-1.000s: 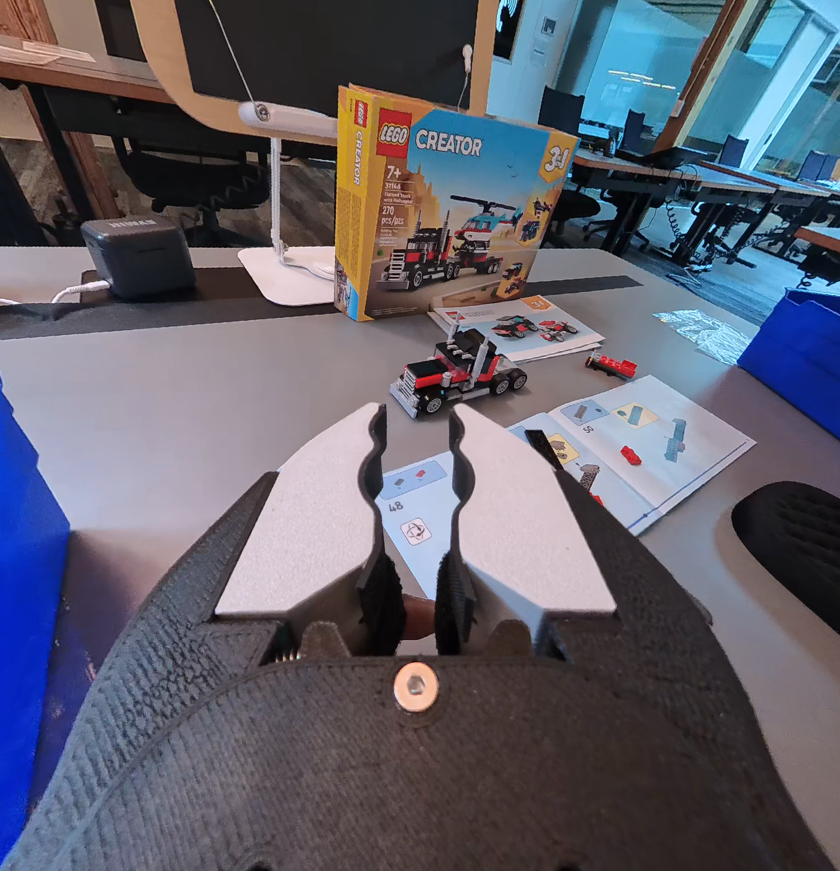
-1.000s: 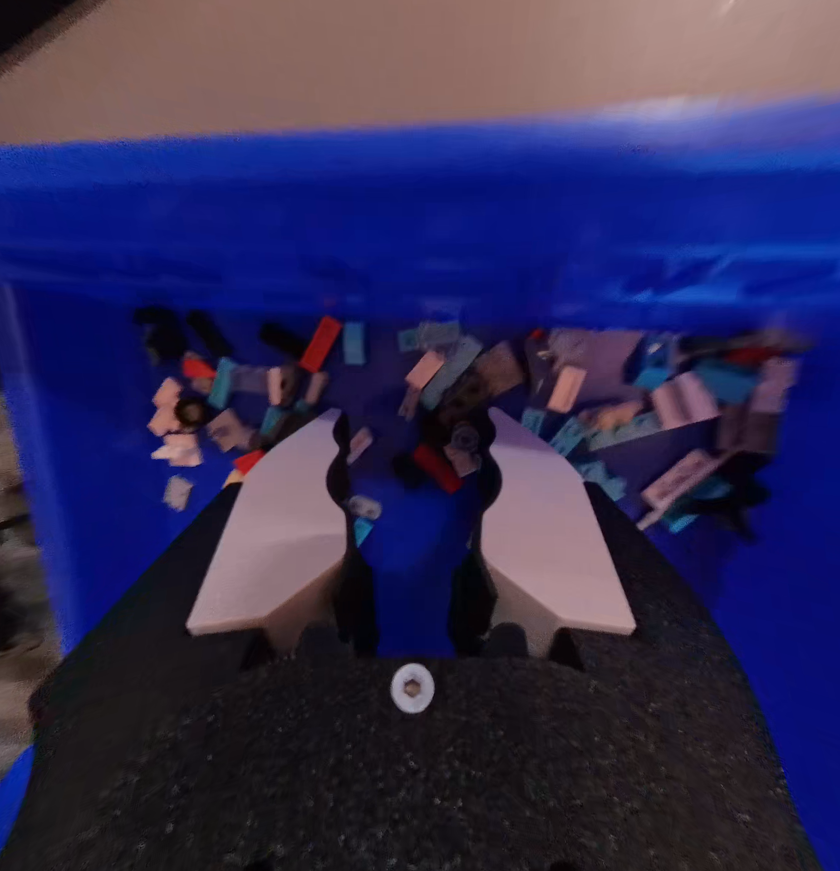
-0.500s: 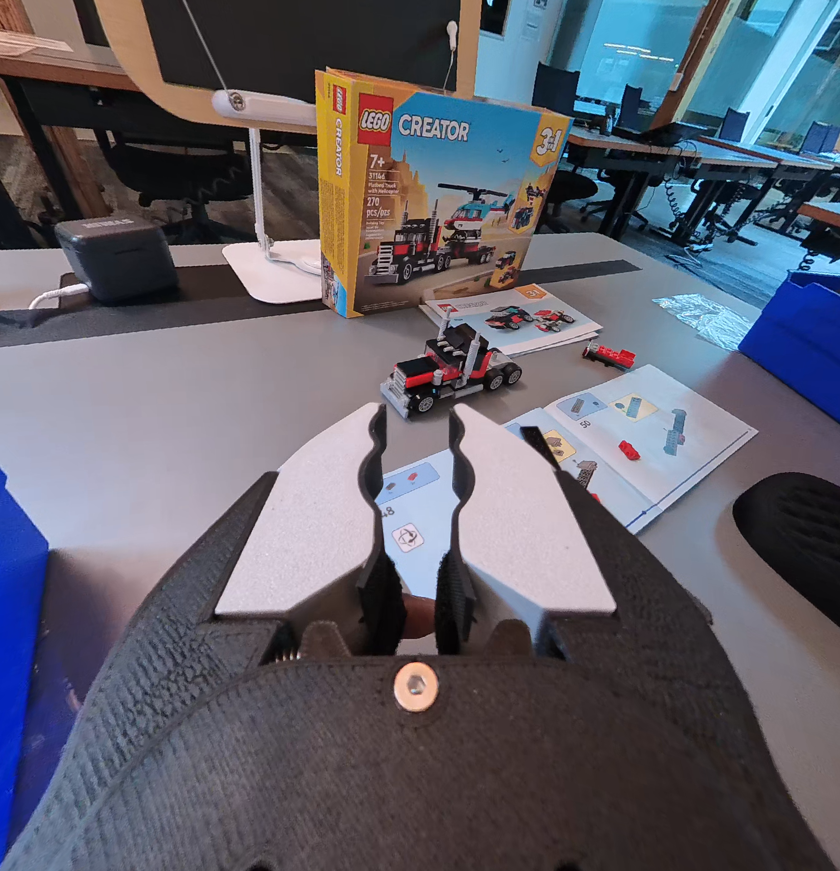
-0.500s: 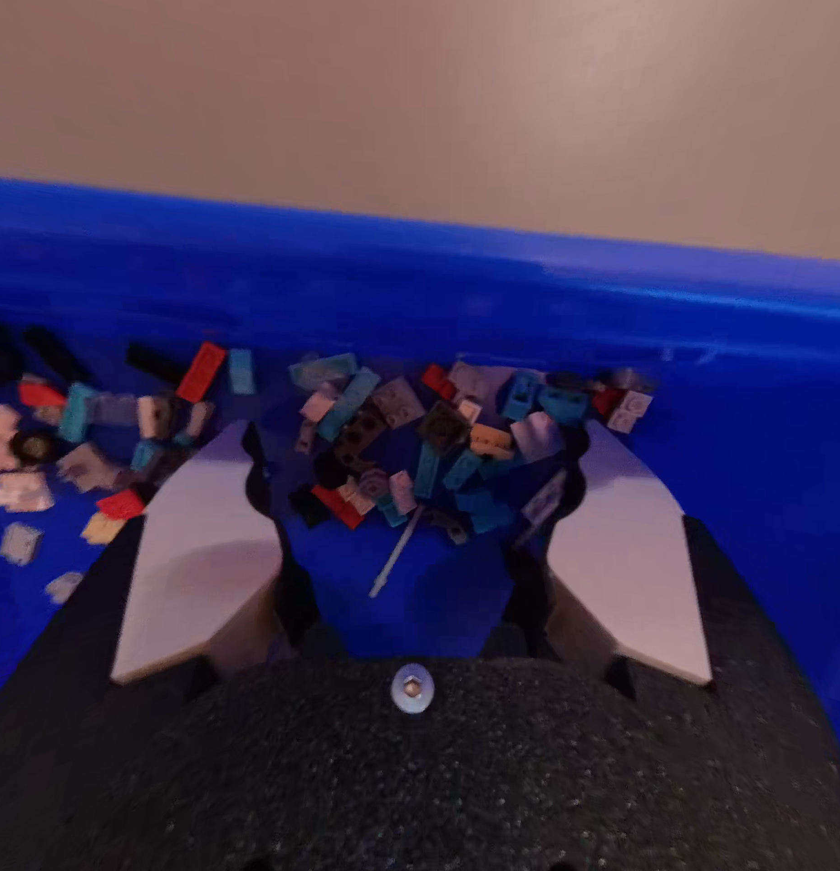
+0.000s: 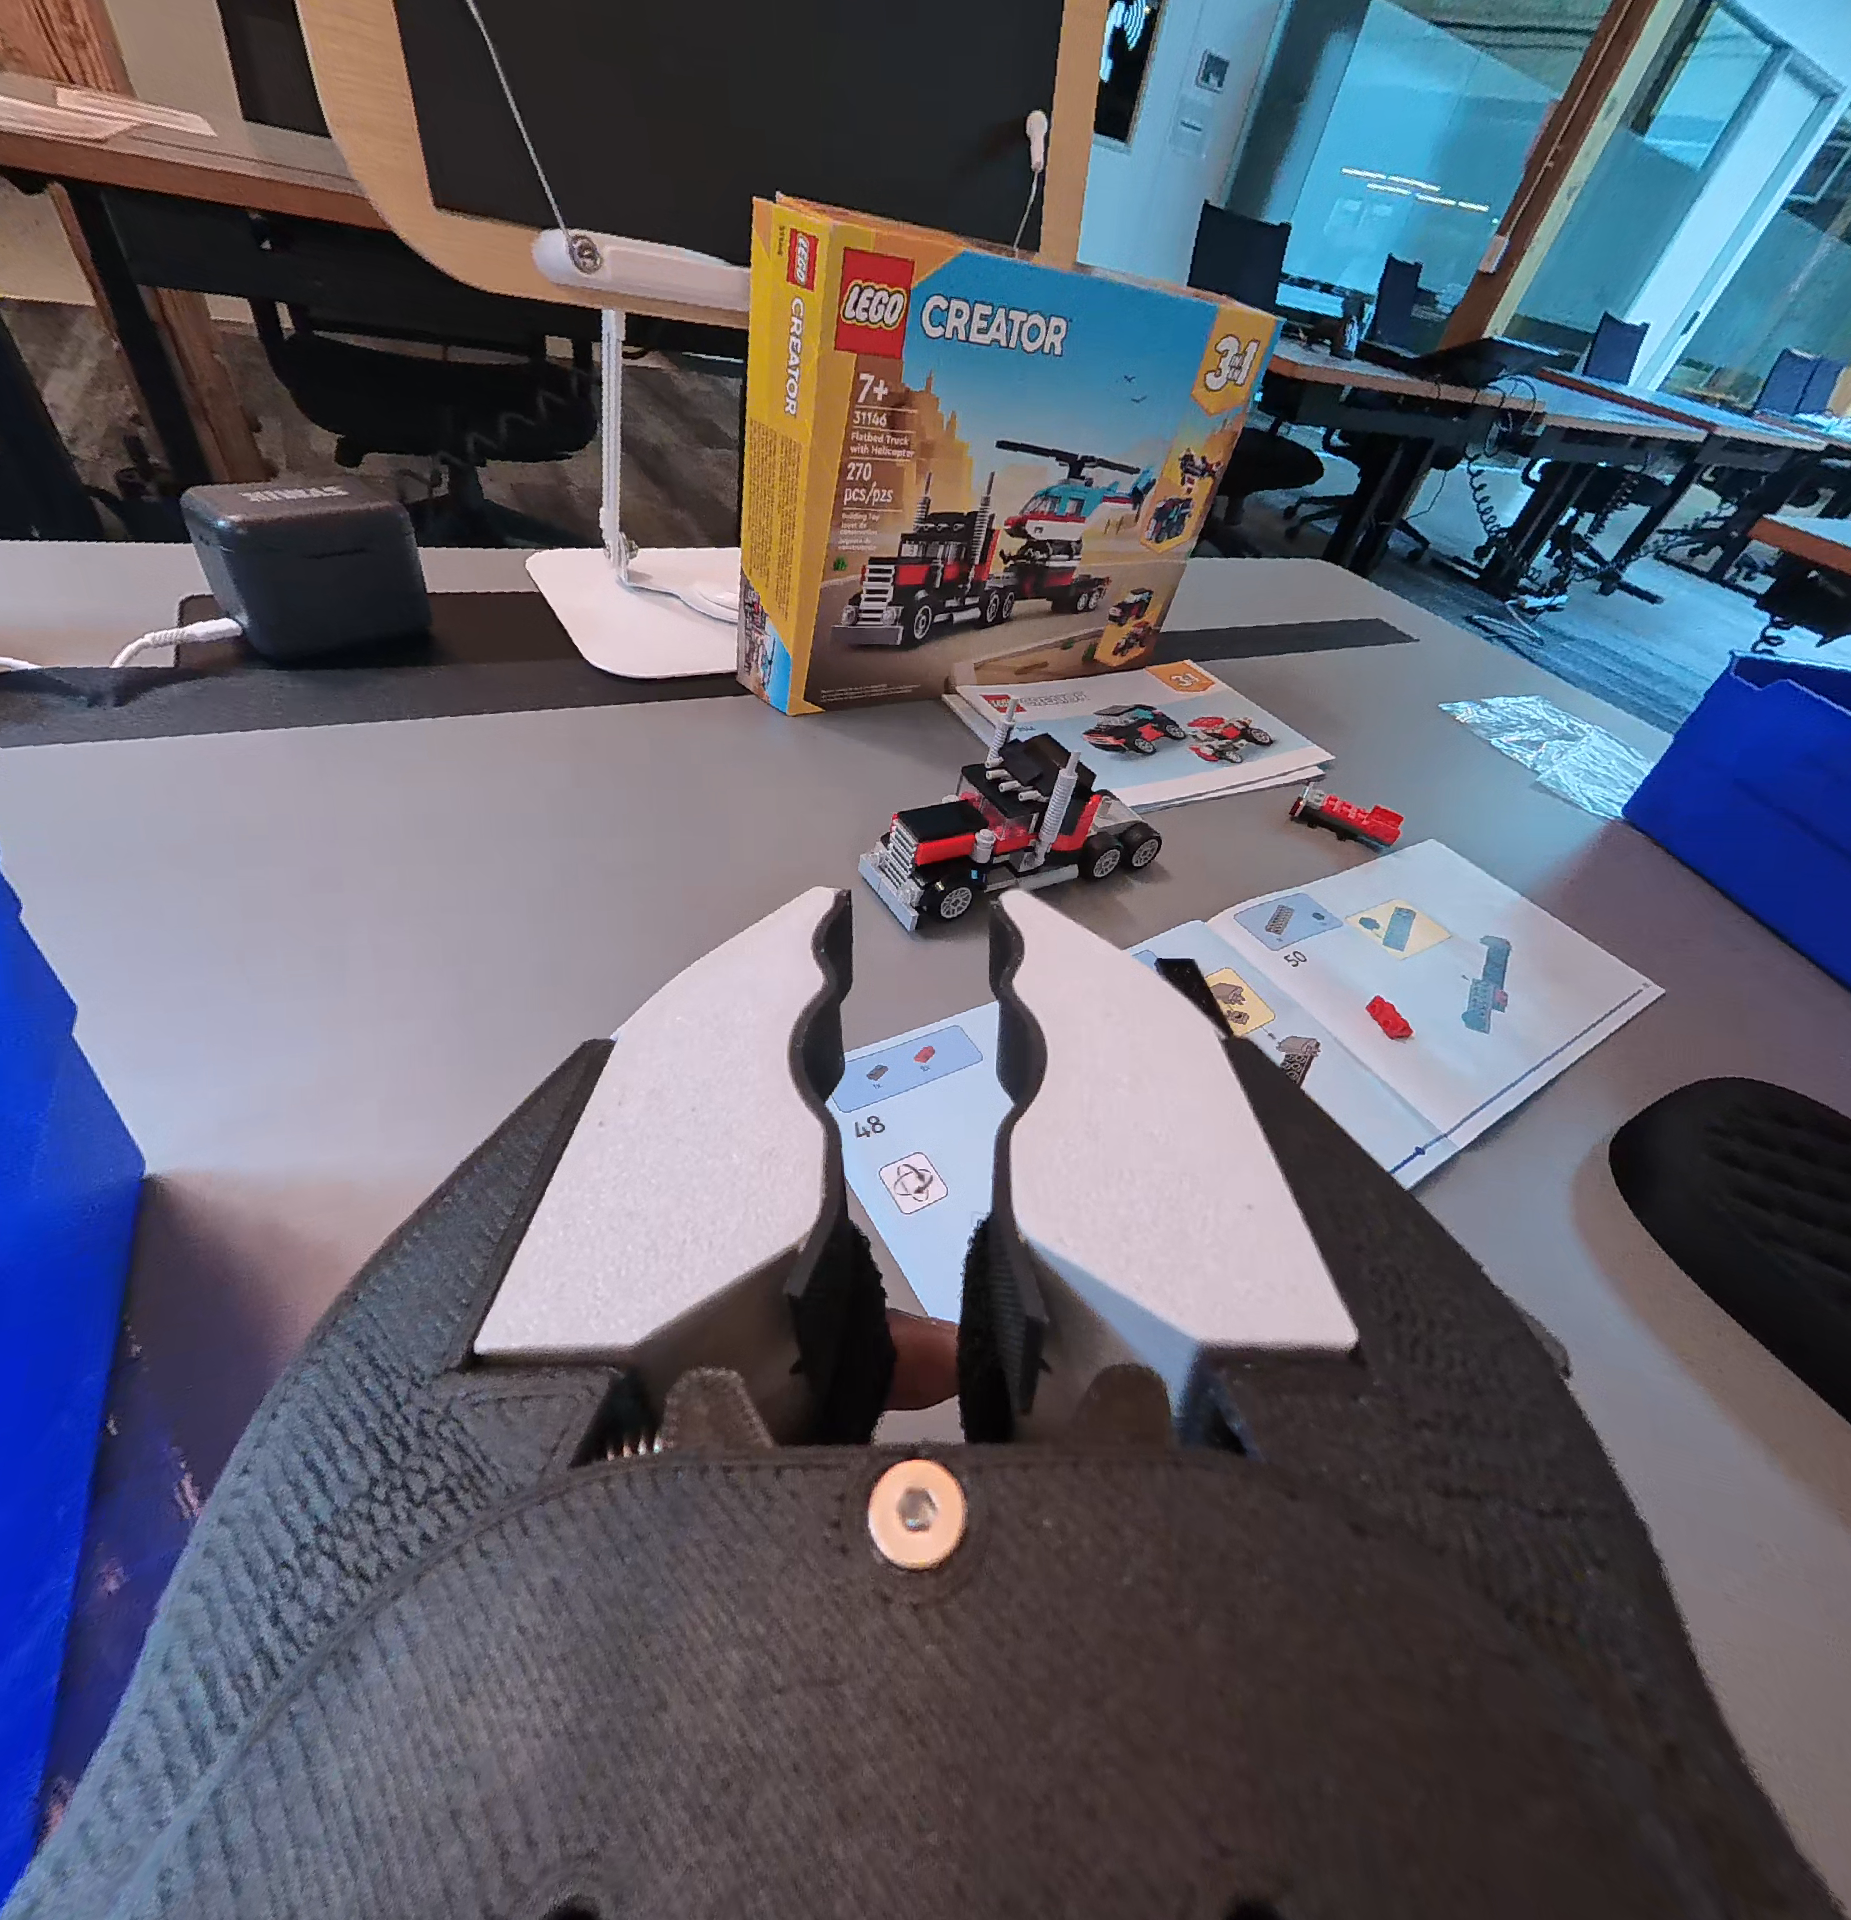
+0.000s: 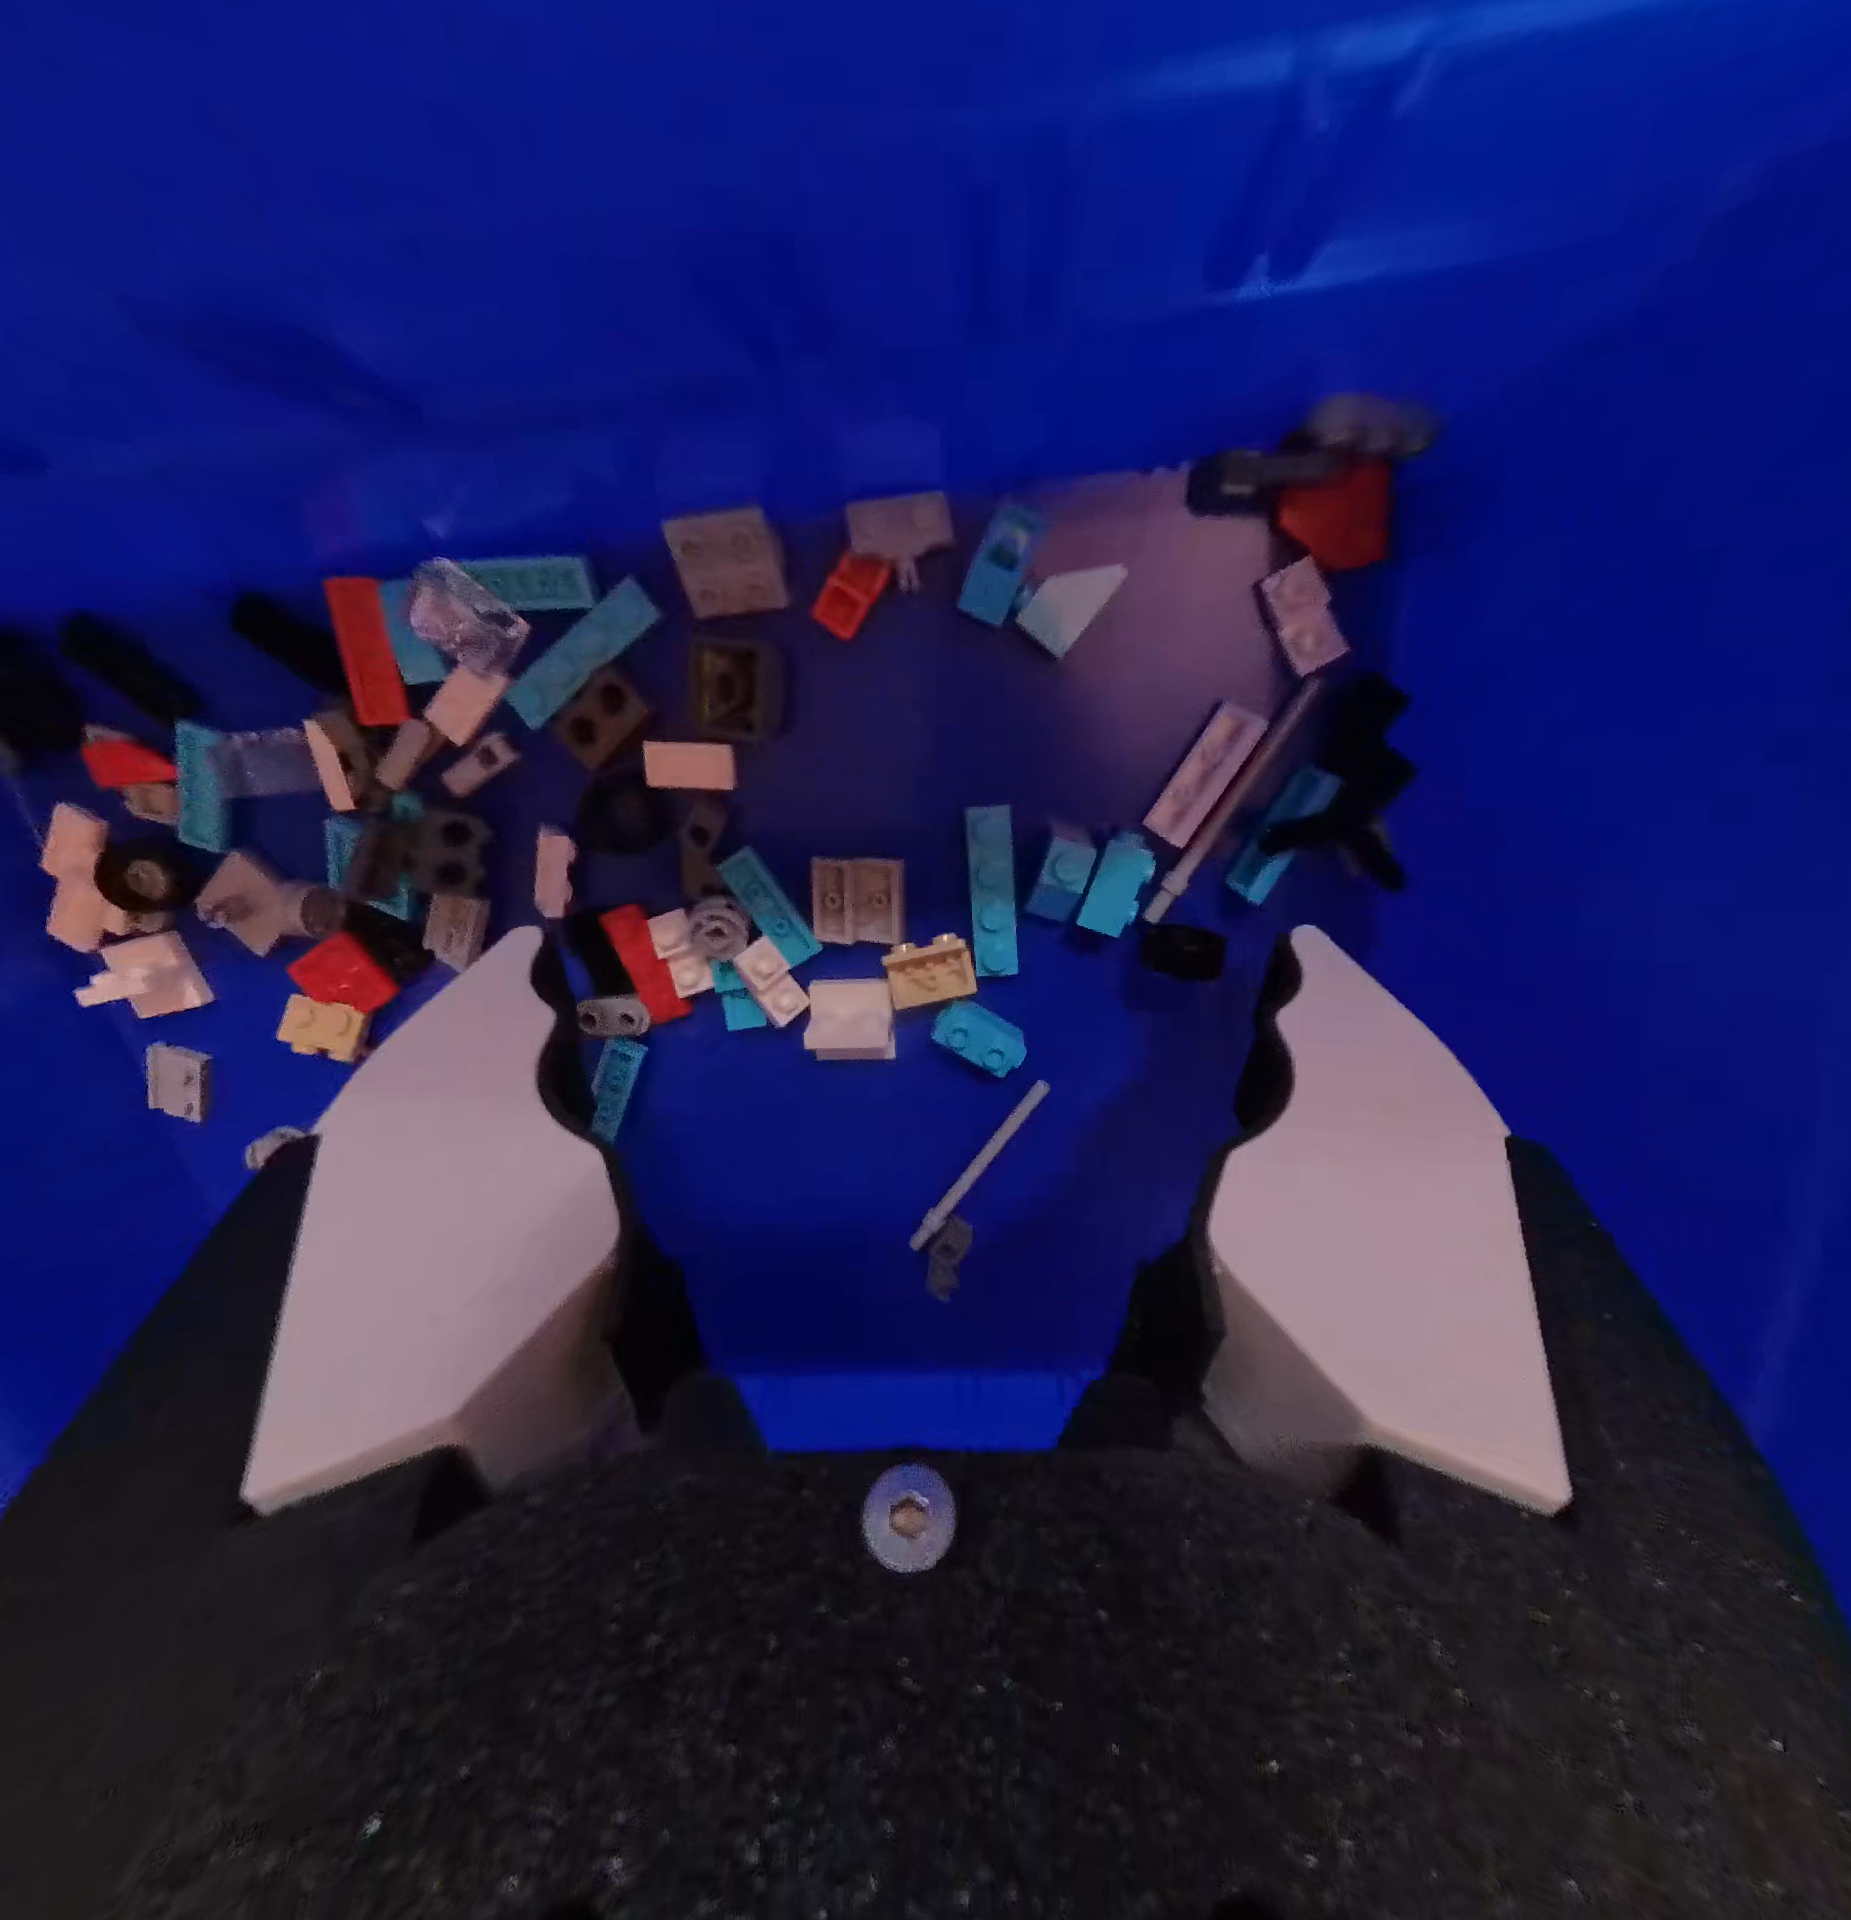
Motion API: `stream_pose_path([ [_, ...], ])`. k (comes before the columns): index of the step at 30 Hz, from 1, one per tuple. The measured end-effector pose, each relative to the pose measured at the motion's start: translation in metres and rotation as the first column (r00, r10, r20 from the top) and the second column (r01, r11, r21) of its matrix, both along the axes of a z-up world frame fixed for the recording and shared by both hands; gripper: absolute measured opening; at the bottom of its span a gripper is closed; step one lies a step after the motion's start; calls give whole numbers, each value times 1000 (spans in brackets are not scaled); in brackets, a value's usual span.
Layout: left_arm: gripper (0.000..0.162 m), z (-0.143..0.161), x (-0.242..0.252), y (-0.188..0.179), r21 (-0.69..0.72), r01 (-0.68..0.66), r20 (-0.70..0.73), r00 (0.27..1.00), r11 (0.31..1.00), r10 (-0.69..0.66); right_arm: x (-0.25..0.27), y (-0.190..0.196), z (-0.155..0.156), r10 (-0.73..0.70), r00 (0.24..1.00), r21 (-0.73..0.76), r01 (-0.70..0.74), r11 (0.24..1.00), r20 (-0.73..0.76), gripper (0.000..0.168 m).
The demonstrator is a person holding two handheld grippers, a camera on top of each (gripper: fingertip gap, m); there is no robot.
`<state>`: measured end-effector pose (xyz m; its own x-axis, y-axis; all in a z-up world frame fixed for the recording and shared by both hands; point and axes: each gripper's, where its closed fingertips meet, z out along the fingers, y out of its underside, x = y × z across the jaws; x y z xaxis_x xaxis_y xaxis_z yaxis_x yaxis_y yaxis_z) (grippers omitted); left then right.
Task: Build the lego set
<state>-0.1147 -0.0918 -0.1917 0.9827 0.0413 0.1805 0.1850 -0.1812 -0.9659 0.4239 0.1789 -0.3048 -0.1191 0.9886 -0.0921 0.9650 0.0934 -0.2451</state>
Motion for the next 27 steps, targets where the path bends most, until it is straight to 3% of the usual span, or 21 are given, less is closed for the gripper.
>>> stream_pose_path([
  [5, 25, 1, 1, -1, -8, -3, -18, 1000, 1000, 3, 13, -15, 1, 80, 996, -24, -79, 997, 46, 107],
  [8, 25, 1, 0, -3, -6, -7, -19, 1000, 1000, 7, 21, -19, 18, 31, 999, -43, -29, 999, 44, 88],
  [12, 25, -1, -1, -6, -6, -12, -14, 1000, 1000, 11, 35, -46, 31, 84, 996, -144, -77, 987, 42, 41],
  [15, 25, 0, -2, -7, -1, -11, -14, 1000, 1000, 11, 36, -66, 26, 112, 993, -201, -100, 974, 46, 28],
  [21, 25, 5, -2, -4, 13, 0, -17, 1000, 1000, 0, 25, -74, 0, 215, 974, -148, -203, 968, 67, 25],
  [25, 25, 5, 0, -7, -5, 1, -44, 999, 1000, -1, 20, -46, 8, 145, 988, -4, -145, 989, 46, 42],
  [27, 25, 5, -1, -10, -8, -8, -53, 999, 1000, 8, 21, -50, 15, 157, 987, -20, -156, 988, 24, 42],
])
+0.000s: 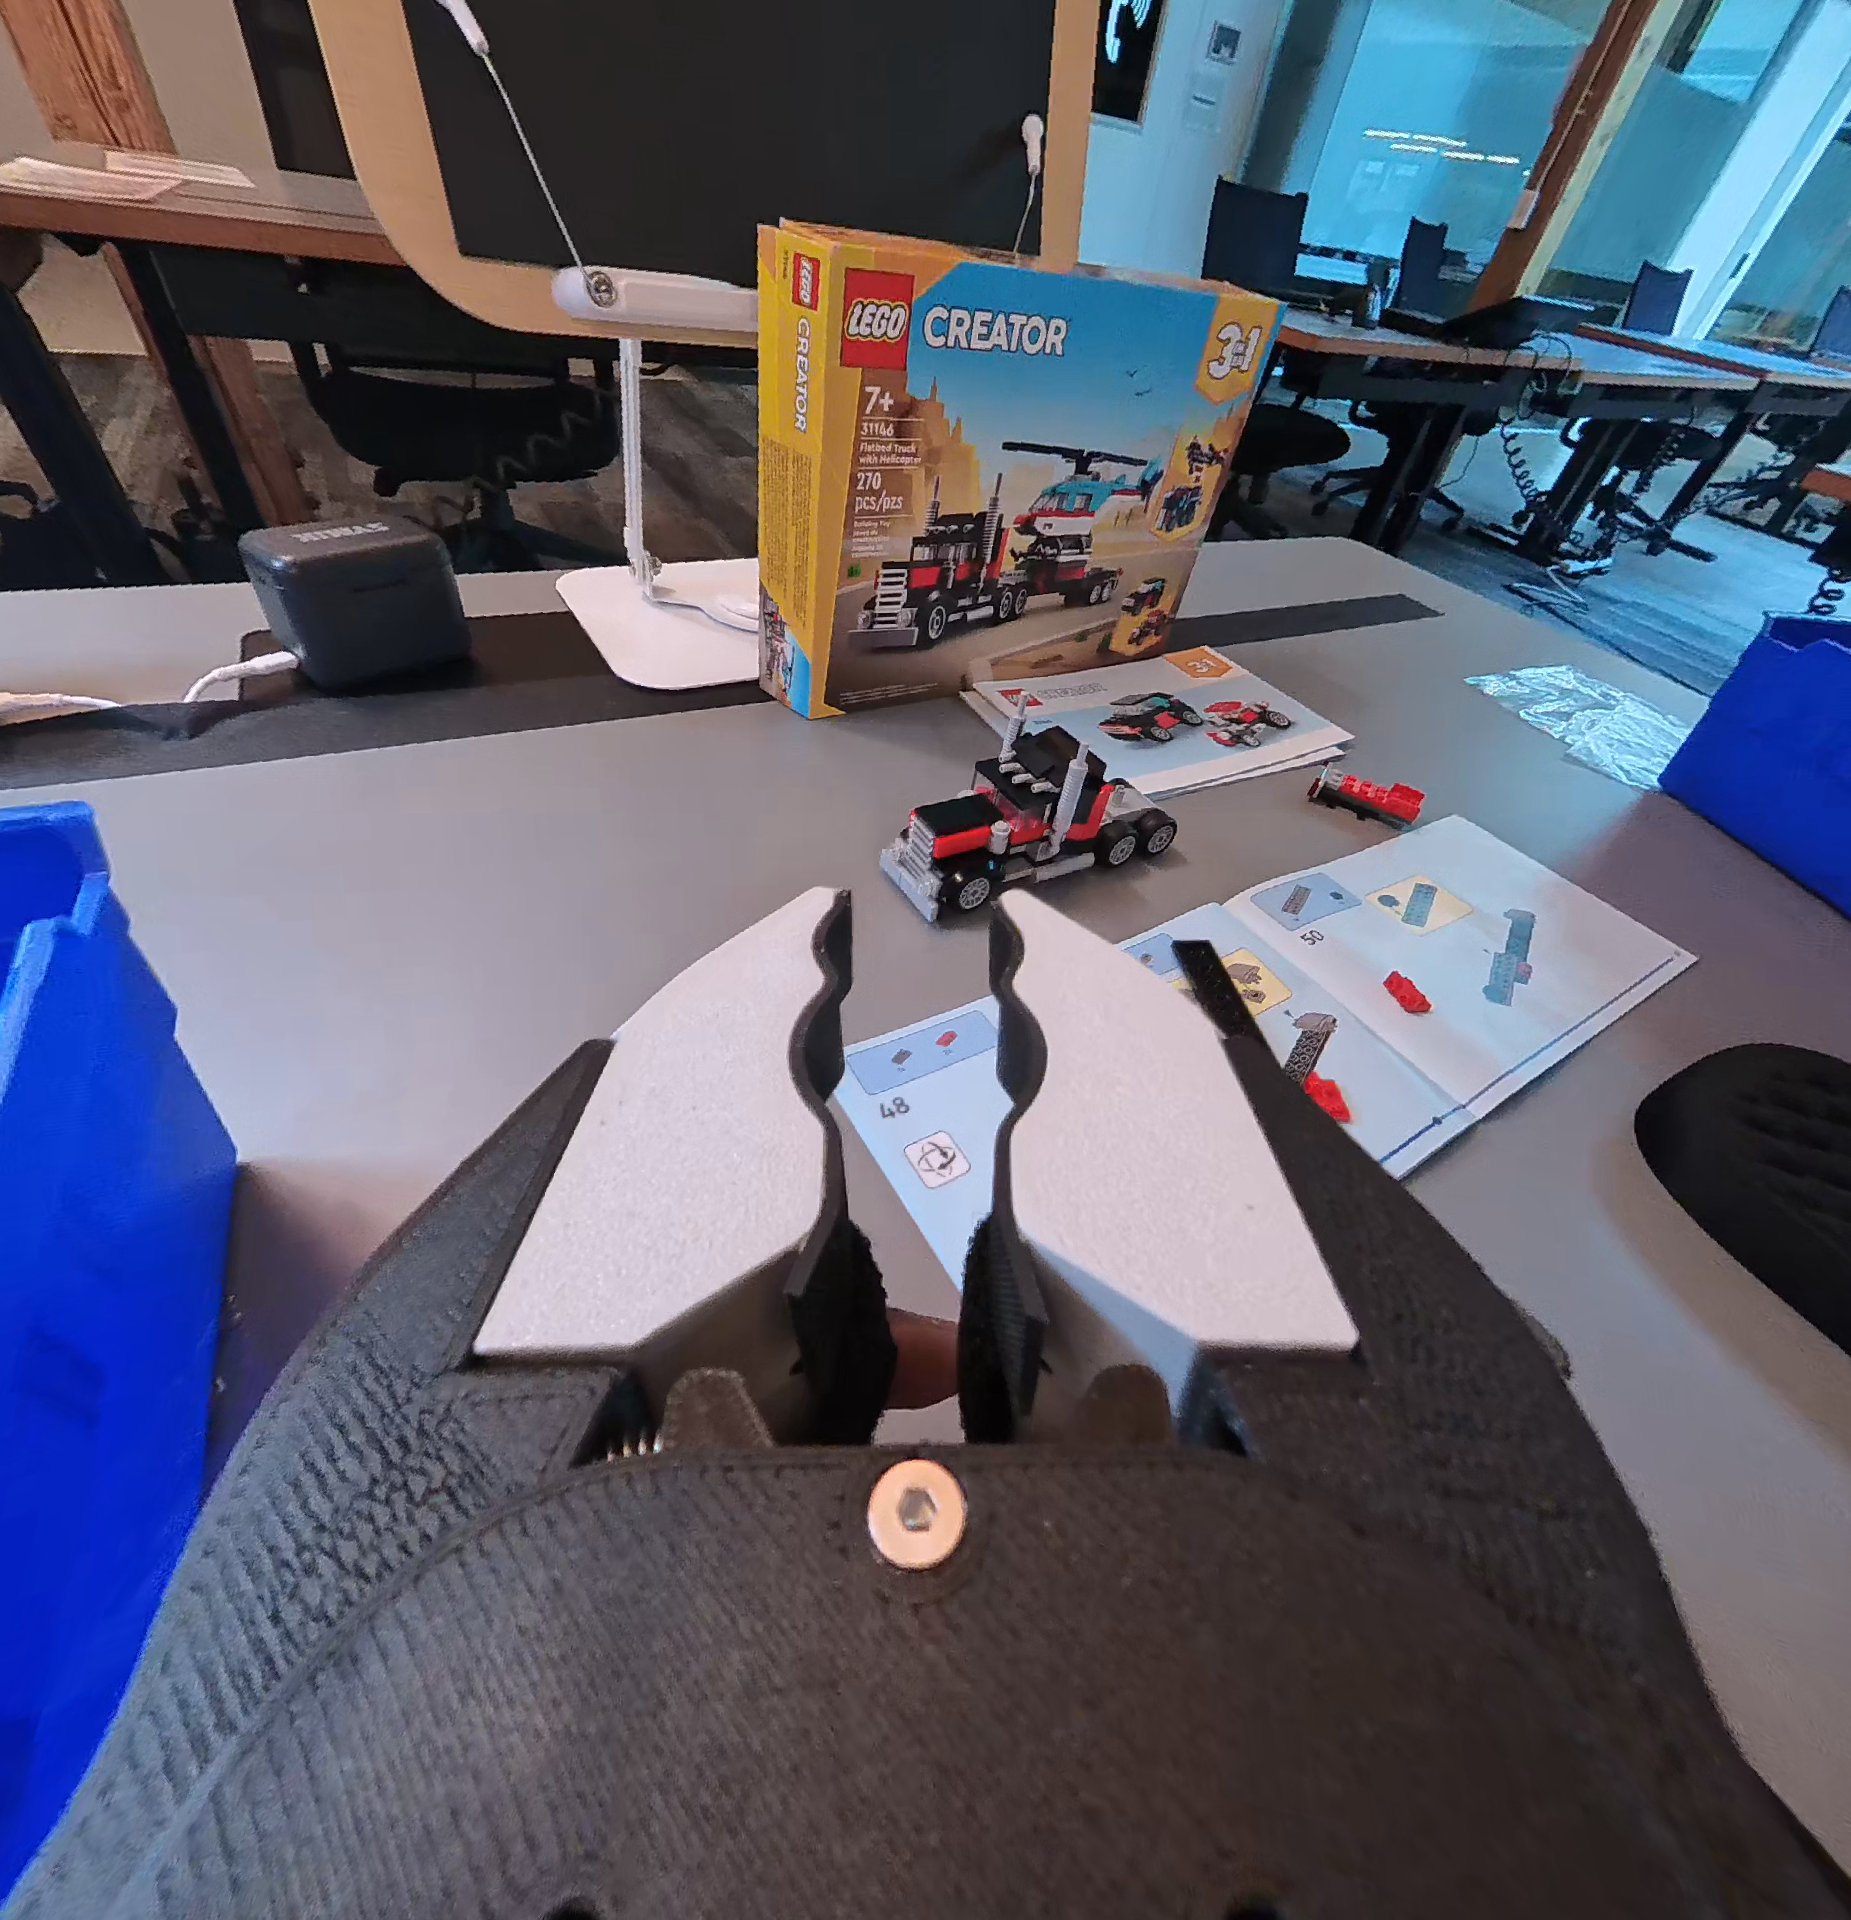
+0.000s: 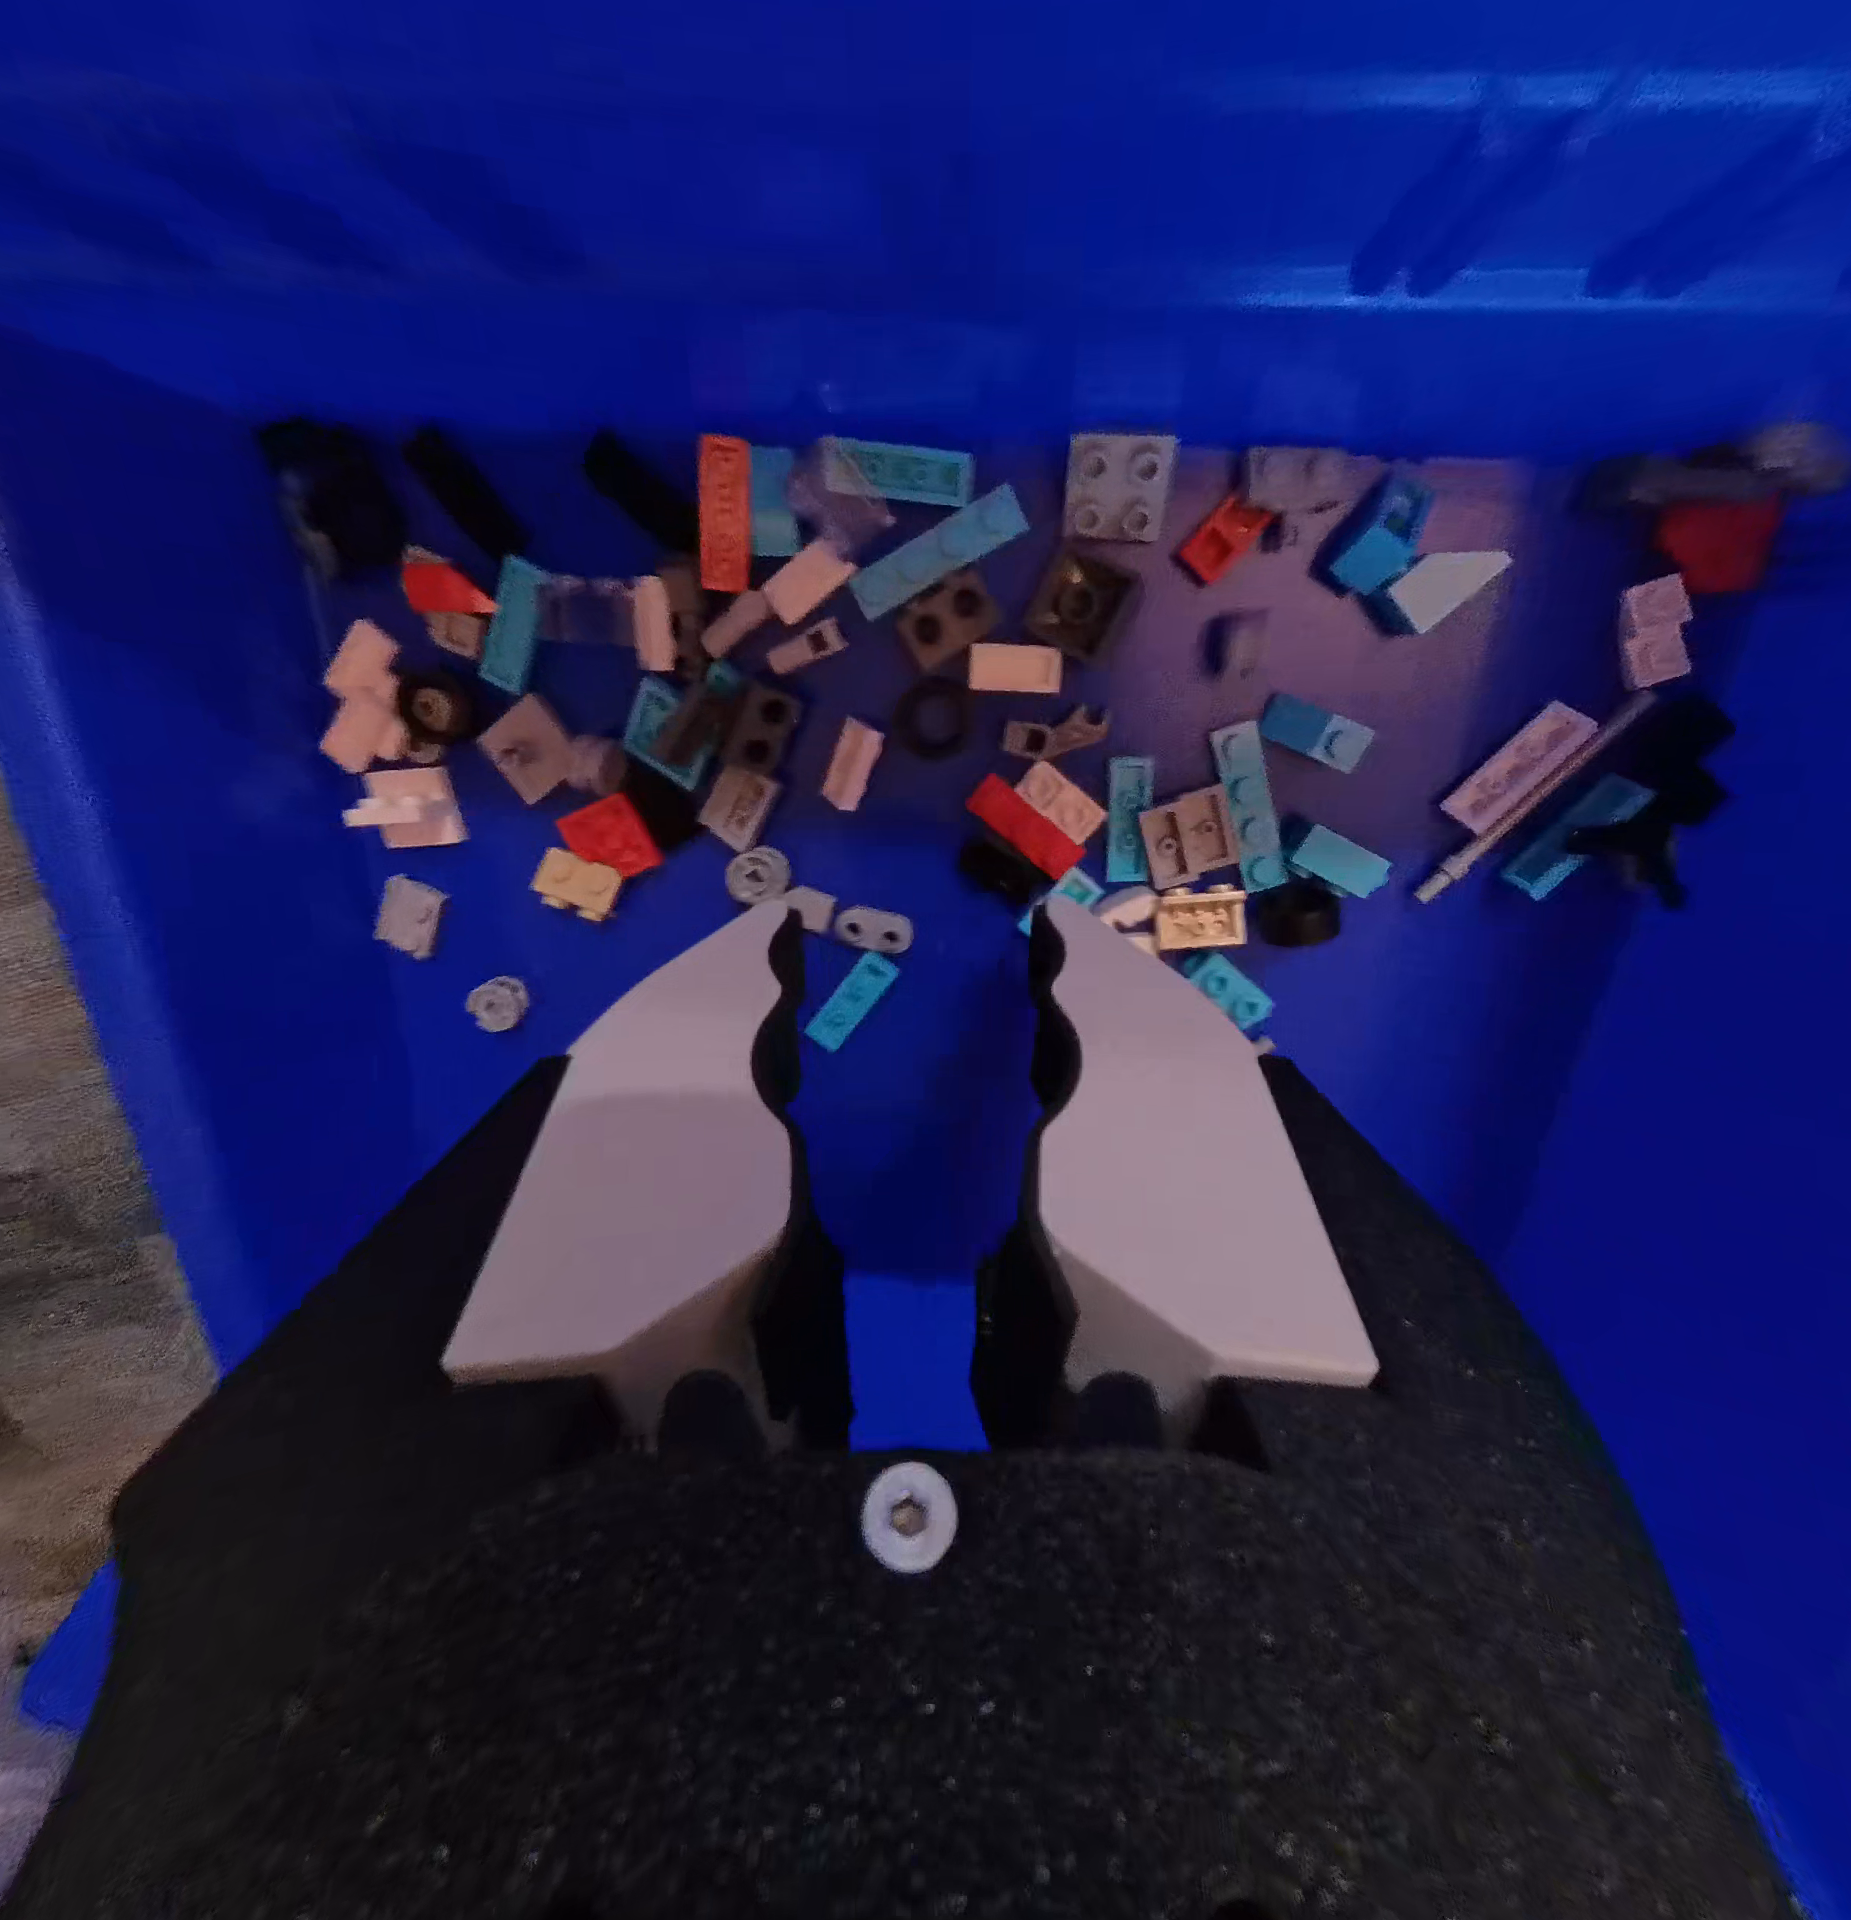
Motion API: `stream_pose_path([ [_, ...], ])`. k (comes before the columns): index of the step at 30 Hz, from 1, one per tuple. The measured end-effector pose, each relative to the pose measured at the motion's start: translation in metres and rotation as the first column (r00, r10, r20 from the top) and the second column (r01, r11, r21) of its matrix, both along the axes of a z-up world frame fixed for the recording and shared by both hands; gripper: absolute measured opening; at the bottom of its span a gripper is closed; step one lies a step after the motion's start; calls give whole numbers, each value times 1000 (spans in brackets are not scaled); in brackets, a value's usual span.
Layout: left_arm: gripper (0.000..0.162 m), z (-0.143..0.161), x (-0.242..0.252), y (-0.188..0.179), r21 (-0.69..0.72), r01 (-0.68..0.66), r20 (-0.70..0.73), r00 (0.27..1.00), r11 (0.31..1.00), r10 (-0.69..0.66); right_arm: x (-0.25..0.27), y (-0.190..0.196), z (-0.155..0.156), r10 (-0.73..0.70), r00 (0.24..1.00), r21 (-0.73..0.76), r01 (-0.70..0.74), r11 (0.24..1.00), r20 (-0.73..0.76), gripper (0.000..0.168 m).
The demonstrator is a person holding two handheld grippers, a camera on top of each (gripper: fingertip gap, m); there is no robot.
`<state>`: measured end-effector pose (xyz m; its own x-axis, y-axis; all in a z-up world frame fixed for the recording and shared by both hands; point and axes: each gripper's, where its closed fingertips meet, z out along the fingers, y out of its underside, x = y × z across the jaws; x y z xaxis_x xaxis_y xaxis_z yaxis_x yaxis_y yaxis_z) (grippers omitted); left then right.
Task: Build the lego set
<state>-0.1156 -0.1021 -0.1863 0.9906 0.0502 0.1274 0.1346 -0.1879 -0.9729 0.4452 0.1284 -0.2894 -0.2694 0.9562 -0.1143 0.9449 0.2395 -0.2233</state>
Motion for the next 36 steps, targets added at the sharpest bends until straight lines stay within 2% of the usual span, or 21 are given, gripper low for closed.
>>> stream_pose_path([
  [4, 25, -1, -4, -6, 4, -24, 5, 1000, 1000, 24, -2, -24, 8, 72, 997, -50, -73, 996, -29, 38],
  [6, 25, -1, -5, -7, 12, -29, 14, 999, 1000, 29, -6, -45, 10, 127, 990, -130, -133, 982, -54, 30],
  [8, 25, 1, -4, -6, 20, -24, 22, 999, 1000, 23, -4, -68, 9, 190, 981, -230, -194, 954, -37, 16],
  [11, 25, 0, -3, -4, 18, -19, 16, 1000, 1000, 18, 1, -79, -1, 229, 973, -266, -215, 940, 22, 15],
  [14, 25, 0, -2, -3, 16, -13, 17, 1000, 1000, 13, -2, -75, -10, 211, 977, -231, -199, 952, 29, 8],
  [17, 25, 1, -3, -3, 17, -15, 14, 1000, 1000, 15, -6, -44, -10, 133, 991, -51, -132, 990, 26, 21],
  [22, 25, 2, -4, -6, 19, -23, 11, 1000, 1000, 23, -6, -47, 6, 113, 992, -74, -117, 990, -47, 24],
  [27, 25, 1, -5, -7, 17, -26, 15, 1000, 1000, 26, -8, -50, 3, 124, 992, -31, -125, 992, -33, 52],
  [30, 25, 2, -5, -6, 17, -25, 11, 1000, 1000, 25, -6, -45, -2, 94, 995, -24, -94, 995, -21, 58],
  [33, 25, 2, -5, -6, 15, -26, 8, 1000, 1000, 26, -15, -46, -1, 93, 992, -24, -95, 995, -85, 51],
  [36, 25, 2, -5, -6, 17, -26, 10, 1000, 1000, 26, -32, -38, 2, 49, 983, 19, -46, 999, -175, 28],
])
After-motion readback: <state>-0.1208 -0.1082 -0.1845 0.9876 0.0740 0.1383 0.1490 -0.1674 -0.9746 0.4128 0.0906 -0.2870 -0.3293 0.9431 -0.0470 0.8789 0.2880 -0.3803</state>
